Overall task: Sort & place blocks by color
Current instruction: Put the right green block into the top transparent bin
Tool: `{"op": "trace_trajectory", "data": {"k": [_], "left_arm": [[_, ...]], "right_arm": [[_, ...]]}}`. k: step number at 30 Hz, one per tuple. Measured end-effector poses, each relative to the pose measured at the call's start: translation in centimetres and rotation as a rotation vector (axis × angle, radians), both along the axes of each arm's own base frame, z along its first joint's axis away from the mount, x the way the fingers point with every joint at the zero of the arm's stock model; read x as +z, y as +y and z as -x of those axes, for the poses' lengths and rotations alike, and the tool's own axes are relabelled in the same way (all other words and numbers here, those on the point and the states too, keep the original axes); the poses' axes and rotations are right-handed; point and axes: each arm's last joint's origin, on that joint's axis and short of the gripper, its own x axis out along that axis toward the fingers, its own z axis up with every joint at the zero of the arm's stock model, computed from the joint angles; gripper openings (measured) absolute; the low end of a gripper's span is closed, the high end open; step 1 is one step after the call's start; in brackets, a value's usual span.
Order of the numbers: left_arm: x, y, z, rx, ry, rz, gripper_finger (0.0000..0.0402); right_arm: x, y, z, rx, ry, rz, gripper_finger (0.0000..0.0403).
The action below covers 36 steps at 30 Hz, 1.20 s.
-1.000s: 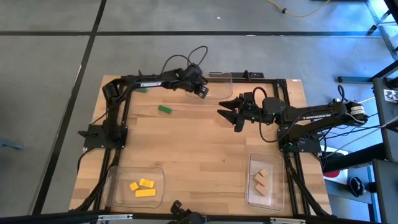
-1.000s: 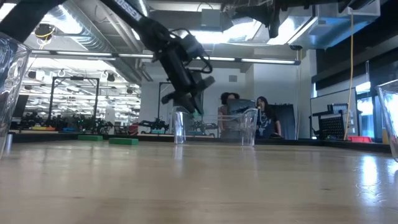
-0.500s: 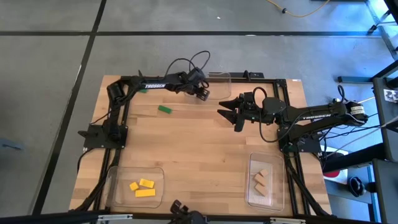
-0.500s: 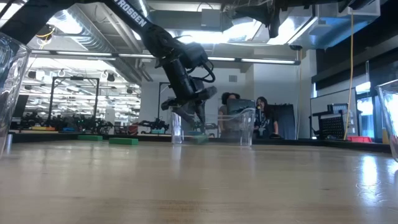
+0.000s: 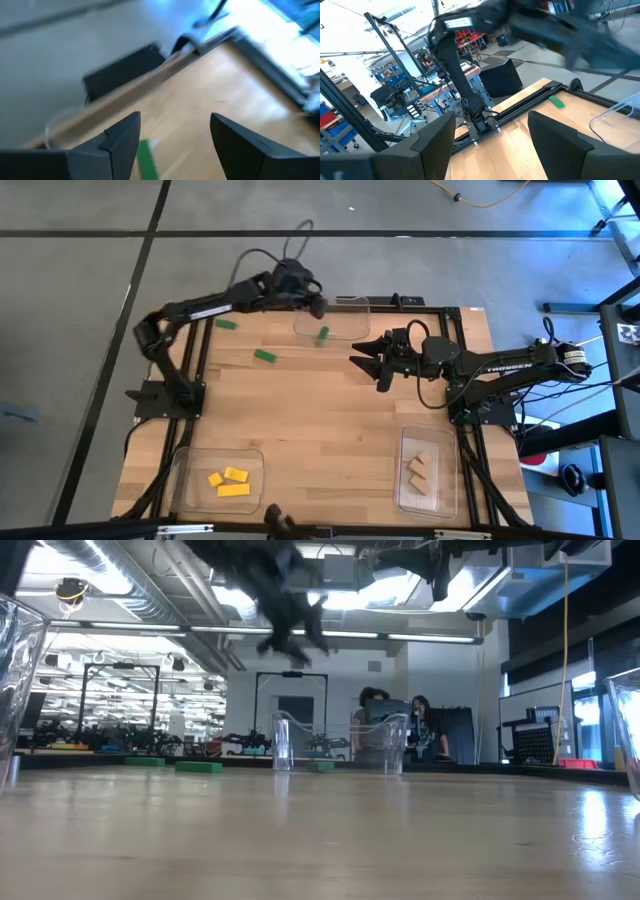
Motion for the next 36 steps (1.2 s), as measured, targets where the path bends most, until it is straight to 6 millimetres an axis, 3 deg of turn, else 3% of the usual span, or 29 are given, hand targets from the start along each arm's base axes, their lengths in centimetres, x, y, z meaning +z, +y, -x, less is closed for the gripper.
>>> {"op": "trace_trajectory", "data": {"k": [4,7,12,17,24,32,36], "left_arm": [[4.4,-4.3,1.6,-0.108,-0.131,-0.141,0.023],[5.4,-7.8,3.2,-0.171,-0.278,-0.207,0.023],[4.3,-13.2,6.9,-0.274,-0.541,-0.259,0.023],[2.1,-17.2,10.6,-0.394,-0.608,-0.289,0.023],[1.4,-19.3,13.2,-0.419,-0.614,-0.374,0.0226],[1.4,-19.4,13.3,-0.427,-0.585,-0.438,0.0225],[0.8,-19.3,13.2,-0.418,-0.428,-0.42,0.0225]], "right_arm": [[0.0,0.0,0.0,0.0,0.0,0.0,0.0252],[0.0,0.0,0.0,0.0,0.0,0.0,0.0252],[0.0,0.0,0.0,0.005,0.0,0.001,0.0252],[0.0,0.0,0.0,0.008,0.001,0.004,0.0253],[0.0,0.0,0.0,0.007,0.006,0.032,0.0253],[0.0,0.0,0.0,0.007,0.006,0.031,0.0252],[0.0,0.0,0.0,0.007,0.006,0.031,0.0252]]}}
